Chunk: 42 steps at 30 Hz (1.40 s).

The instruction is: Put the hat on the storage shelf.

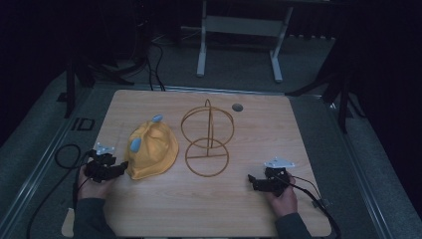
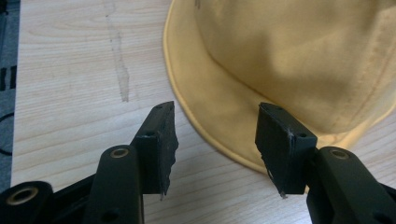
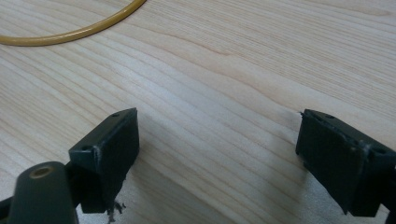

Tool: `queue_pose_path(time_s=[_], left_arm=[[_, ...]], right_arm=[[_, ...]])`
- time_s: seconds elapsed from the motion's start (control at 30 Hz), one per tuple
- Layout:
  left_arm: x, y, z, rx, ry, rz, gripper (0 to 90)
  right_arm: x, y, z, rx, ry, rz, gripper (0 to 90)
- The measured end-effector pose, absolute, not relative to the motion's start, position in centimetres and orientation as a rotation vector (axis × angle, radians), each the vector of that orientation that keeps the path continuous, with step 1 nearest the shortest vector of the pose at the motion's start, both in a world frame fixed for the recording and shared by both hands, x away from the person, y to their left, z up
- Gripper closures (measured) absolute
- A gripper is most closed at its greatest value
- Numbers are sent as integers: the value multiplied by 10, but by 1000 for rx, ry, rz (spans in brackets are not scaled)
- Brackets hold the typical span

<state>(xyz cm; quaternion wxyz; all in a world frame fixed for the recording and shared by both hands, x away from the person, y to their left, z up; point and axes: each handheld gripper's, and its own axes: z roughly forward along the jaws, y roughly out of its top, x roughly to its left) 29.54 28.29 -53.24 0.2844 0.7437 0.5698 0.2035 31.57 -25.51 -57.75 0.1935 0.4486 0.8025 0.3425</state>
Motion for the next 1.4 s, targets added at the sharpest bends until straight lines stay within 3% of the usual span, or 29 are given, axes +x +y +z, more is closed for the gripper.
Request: queue_pose_path(time_s=[0.83,1.4], left_arm=[[300,285,-520,2038,1514,504,507],[309,276,-499,2137,1465,564,502]], right_arm=[[316,-256,-578,1252,2255,964,133],[316,-256,-578,1254,2254,964,133]])
